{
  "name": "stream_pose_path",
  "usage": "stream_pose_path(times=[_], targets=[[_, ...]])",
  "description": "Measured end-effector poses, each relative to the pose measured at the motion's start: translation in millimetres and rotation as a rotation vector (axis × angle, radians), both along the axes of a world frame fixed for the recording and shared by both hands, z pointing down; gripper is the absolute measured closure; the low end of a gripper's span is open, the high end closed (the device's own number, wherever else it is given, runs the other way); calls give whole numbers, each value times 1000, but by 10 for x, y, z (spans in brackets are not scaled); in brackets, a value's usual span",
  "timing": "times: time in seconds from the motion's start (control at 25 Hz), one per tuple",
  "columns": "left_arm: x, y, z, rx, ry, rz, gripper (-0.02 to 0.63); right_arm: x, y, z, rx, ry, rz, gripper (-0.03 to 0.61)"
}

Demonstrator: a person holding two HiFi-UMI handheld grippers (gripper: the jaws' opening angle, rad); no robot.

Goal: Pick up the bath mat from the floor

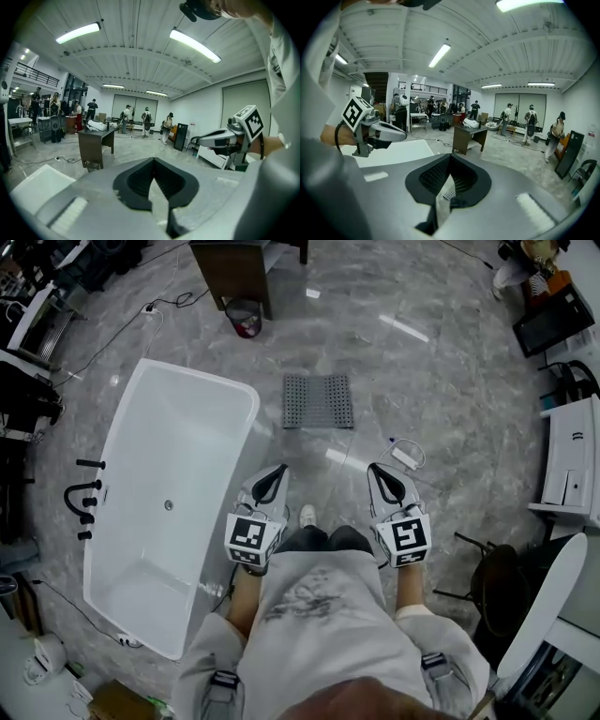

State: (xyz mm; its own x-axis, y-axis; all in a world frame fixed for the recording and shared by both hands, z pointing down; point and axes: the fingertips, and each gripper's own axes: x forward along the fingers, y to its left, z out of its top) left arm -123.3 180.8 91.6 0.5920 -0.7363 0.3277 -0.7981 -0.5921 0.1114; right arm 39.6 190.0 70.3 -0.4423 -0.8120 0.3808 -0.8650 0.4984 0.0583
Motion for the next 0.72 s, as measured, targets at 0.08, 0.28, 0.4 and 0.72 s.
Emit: stream_pose_path(times=[0.08,0.28,0.4,0.72], targets=[[5,-147,89,-17,3,-1,612,57,-118,115,-23,14,25,577],[34,-505,316,-46,9,-7,612,166,-428,357,-54,37,57,577],[54,-696,427,-58,8,-18,612,218,-612,491,-71,49,59,577],[256,-1290,772,-83,14,-46,612,500,-1298,899,-116,56,48,577]])
